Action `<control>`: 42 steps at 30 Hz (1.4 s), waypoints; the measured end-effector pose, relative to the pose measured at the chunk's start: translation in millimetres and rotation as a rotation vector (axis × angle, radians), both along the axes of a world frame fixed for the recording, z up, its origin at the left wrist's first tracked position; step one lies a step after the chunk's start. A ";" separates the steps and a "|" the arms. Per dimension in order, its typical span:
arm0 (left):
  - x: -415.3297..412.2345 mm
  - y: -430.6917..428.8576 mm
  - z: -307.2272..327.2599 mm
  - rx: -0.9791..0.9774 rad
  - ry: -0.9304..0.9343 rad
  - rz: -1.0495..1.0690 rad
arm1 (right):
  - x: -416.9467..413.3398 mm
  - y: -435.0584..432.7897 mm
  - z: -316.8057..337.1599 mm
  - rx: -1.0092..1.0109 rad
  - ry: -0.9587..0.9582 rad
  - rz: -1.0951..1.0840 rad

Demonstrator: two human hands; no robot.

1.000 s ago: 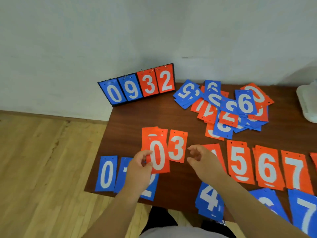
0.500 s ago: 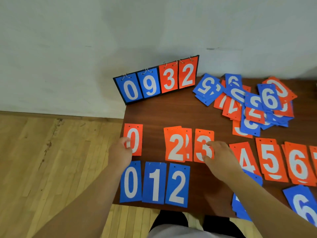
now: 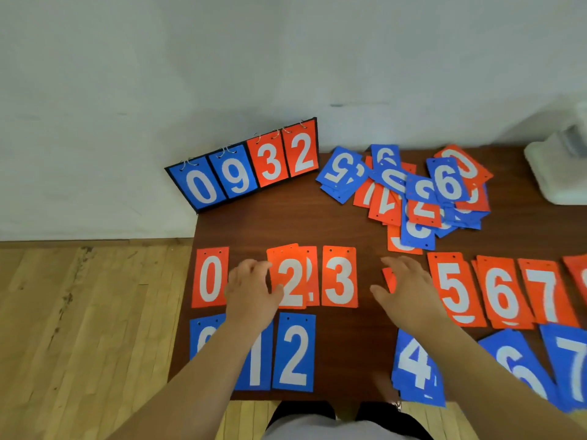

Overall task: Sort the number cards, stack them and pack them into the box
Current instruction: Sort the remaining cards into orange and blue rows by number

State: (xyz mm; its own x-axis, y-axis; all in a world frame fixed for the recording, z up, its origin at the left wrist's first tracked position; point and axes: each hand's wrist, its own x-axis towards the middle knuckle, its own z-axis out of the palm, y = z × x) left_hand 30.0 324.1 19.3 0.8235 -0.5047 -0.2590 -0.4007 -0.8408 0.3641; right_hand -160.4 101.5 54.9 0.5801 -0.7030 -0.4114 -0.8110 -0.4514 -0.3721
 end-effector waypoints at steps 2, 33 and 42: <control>-18.2 -25.4 9.3 0.002 -0.016 -0.037 | -20.5 -18.4 4.0 -0.003 -0.045 -0.015; -46.6 -334.7 -42.1 0.005 0.062 0.017 | 27.4 -311.6 -60.0 -0.002 -0.064 -0.318; -55.1 -340.4 -59.7 -0.006 -0.033 0.017 | 38.4 -317.9 -92.2 -0.058 -0.037 -0.400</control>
State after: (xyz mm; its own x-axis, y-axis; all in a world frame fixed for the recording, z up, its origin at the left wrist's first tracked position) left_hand -25.1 -16.2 -40.4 0.8402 -0.4917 -0.2286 -0.3978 -0.8454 0.3565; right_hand -122.0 -216.5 -37.3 0.2698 -0.8975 -0.3487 -0.9134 -0.1240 -0.3876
